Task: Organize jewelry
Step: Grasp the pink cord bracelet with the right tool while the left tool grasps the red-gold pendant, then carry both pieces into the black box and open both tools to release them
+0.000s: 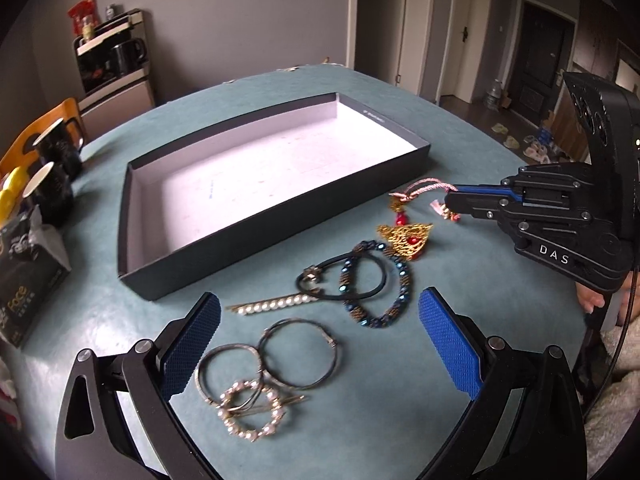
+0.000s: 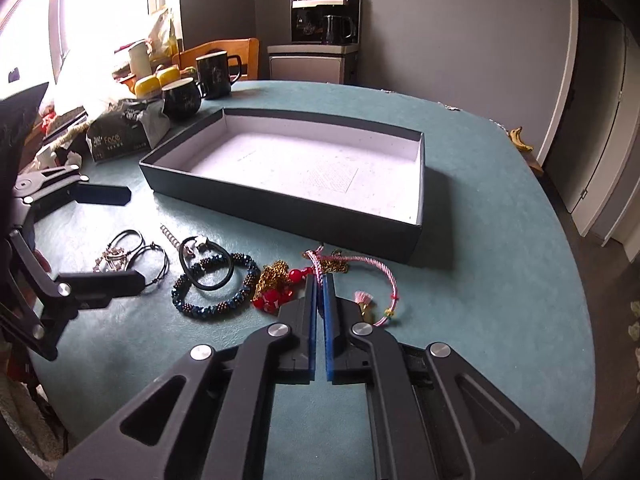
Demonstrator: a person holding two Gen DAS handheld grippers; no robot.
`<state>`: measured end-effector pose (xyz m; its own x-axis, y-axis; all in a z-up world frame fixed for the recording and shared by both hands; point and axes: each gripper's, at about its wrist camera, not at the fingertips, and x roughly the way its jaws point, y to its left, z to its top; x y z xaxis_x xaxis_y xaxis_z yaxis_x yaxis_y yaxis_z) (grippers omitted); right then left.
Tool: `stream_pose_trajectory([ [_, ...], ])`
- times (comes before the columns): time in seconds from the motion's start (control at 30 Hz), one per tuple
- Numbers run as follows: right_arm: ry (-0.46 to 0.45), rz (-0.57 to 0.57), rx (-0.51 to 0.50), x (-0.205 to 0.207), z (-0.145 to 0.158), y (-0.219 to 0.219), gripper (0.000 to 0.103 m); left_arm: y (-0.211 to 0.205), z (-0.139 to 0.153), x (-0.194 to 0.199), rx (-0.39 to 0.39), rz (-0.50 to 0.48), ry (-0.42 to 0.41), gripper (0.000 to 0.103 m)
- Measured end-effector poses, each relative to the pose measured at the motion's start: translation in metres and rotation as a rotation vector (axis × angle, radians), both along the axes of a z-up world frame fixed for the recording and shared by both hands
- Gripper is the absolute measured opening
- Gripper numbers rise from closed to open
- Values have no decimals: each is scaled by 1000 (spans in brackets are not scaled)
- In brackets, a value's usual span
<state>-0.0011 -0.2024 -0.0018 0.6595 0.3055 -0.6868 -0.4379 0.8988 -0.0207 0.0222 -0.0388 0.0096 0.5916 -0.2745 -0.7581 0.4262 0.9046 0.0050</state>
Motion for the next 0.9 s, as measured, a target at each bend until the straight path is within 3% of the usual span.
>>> stream_pose_trajectory([
  [0.17,-35,-18,56,-10,17,-17,3,-30,-6,14,7,-79,23,96],
  [0.23,-44,-24,71,-13,21,-22,3,-41,-9,18,12,-114,27,89],
  [0.3,-49,-31,89,-16,23,-27,3,-53,-10,22,28,-143,32,73],
  [0.43,-57,-39,114,-22,25,-34,3,-72,-13,27,64,-185,18,63],
  [0.6,-63,-40,139,-30,26,-40,3,-82,-26,36,115,-189,51,32],
  [0.67,-65,-44,146,-32,26,-43,3,-81,-25,35,111,-188,43,27],
  [0.9,-74,-46,159,-31,29,-45,3,-74,-11,28,81,-178,-18,27],
])
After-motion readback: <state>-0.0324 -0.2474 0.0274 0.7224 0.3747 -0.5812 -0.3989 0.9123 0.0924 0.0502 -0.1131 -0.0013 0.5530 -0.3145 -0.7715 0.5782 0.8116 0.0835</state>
